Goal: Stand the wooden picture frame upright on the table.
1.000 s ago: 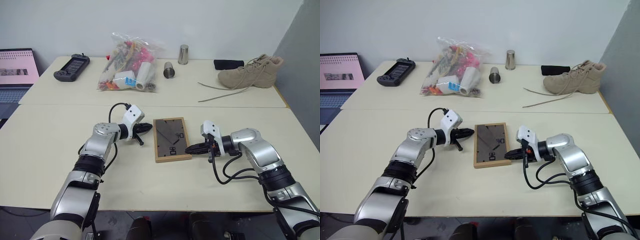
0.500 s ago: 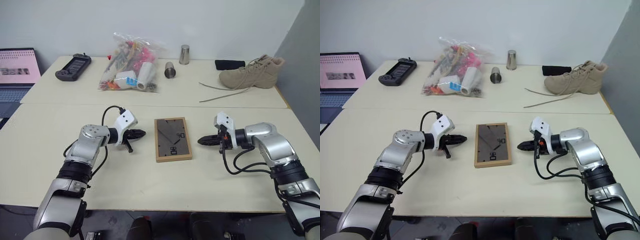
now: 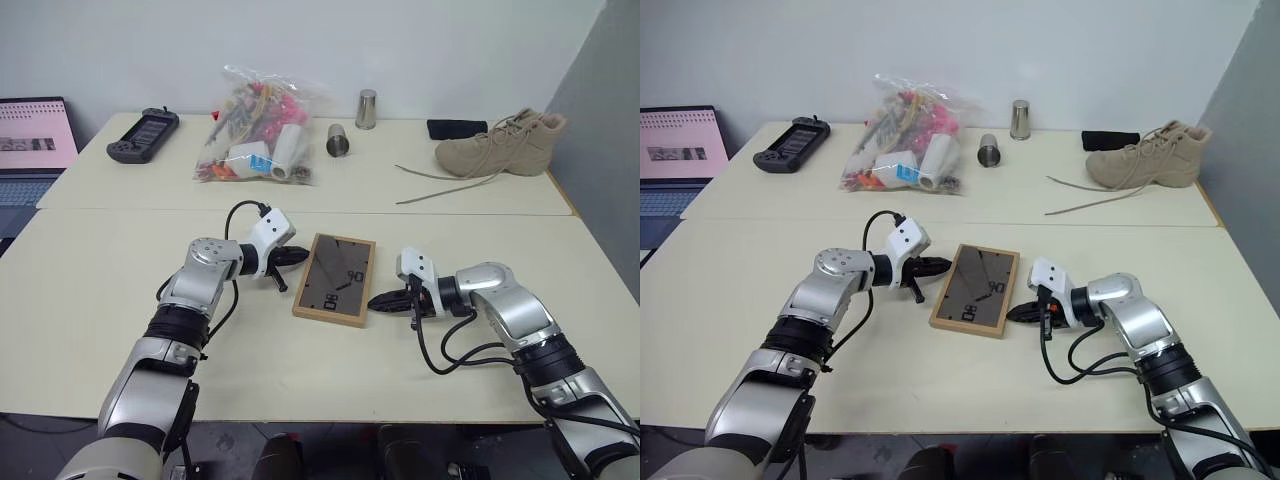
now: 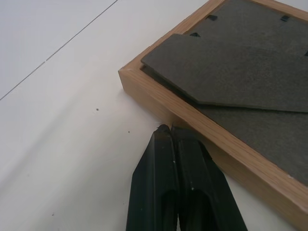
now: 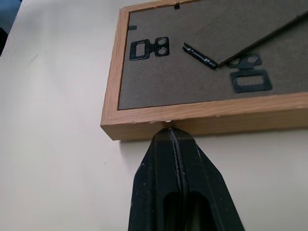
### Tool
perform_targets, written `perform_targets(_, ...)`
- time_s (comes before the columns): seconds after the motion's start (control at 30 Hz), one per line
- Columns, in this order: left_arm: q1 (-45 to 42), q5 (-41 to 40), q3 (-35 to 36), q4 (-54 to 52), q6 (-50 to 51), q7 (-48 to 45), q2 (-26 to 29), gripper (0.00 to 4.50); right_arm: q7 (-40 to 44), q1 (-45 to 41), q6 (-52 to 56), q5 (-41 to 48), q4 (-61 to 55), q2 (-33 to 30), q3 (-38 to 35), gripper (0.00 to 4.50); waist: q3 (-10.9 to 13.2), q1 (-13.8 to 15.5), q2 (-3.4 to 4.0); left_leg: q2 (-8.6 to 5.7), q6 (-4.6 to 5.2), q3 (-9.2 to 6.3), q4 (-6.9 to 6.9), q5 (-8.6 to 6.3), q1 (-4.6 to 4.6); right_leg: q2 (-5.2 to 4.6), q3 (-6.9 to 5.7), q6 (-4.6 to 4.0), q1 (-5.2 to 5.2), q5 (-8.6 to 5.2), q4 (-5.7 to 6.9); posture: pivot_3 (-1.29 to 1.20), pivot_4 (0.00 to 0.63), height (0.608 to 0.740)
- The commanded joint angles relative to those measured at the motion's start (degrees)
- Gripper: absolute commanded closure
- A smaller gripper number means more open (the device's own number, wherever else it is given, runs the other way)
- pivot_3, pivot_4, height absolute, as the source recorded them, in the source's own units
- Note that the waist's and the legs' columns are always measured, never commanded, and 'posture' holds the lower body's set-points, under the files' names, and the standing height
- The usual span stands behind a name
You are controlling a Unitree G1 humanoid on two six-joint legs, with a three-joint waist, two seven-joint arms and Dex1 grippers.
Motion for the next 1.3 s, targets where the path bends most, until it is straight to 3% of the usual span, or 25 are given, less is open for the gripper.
perform_targets(0.03,1.03,-0.35,0.5,-3.63,0.8,-2.6,3.07,4.48,-1.43,-1.16,-2.13,-0.77,1.44,-1.96,-2.39,4.5,0.0,-0.02,0.0,0.0,0.0,0.0,0.0,0.0,0.0,0.0,0.0,0.0,0.0,0.0,0.0,0.0,0.15,0.74)
perform_targets(0.2,4.27,-4.2,2.16,-9.3,8.23,-5.99,5.21,4.48,-5.82,-2.7,-4.28,-2.81,5.55,-1.9,-3.44,4.5,0.0,-0.12,0.0,0.01,0.0,0.01,-0.02,0.0,0.02,0.0,0.01,0.0,-0.01,0.0,0.01,0.0,0.15,0.74)
perform_targets(0.3,6.91,-10.75,4.13,-14.72,18.44,-12.21,8.18,4.0,-6.42,-3.63,-5.39,-3.21,7.04,-1.55,-3.41,4.5,0.0,-0.13,0.0,0.03,0.0,0.01,-0.01,0.0,0.01,0.01,0.01,0.0,-0.01,0.0,0.02,0.0,0.15,0.74)
perform_targets(0.47,5.62,-14.65,5.62,-12.71,27.98,-14.78,11.53,2.99,-8.44,-5.6,-8.01,-4.84,10.86,-0.49,-3.32,4.5,0.0,-0.35,0.0,0.04,0.0,-0.01,-0.01,0.0,0.02,0.03,-0.01,0.0,-0.02,0.0,0.05,0.0,0.15,0.74)
perform_targets(0.73,-0.81,-23.47,4.55,-6.17,53.77,-21.17,14.16,1.16,-9.65,-8.06,-10.42,-6.51,14.44,1.5,-2.7,4.5,0.0,-0.54,0.0,0.03,0.0,-0.01,-0.02,0.0,0.01,0.02,-0.02,0.0,-0.02,0.0,0.04,0.0,0.15,0.74)
perform_targets(0.93,-1.61,-23.7,0.95,-2.12,58.29,-21.6,13.85,0.01,-9.01,-7.64,-9.77,-6.32,12.94,1.13,-2.97,4.5,0.0,-1.0,0.0,0.03,0.0,-0.04,-0.01,0.0,0.02,0.02,-0.06,0.0,-0.02,0.0,0.08,0.0,0.15,0.74)
perform_targets(1.13,-5.33,-23.51,-0.1,6.03,62.46,-20.21,10.58,0.01,-9.08,-6.82,-8.59,-6.22,11.16,1.35,-2.59,4.5,0.0,-1.31,0.0,0.02,0.0,-0.06,0.0,0.0,0.06,0.02,-0.07,0.0,-0.02,0.0,0.17,0.0,0.15,0.74)
perform_targets(1.3,-7.16,-21.02,-1.44,10.26,57.61,-18.73,7.21,0.01,-9.91,-7.18,-7.81,-6.44,10.94,4.19,-1.38,4.5,-0.04,-1.29,0.05,-0.04,0.0,-0.07,0.02,0.0,0.09,0.0,-0.05,0.0,0.03,-0.01,0.19,0.0,0.15,0.74)
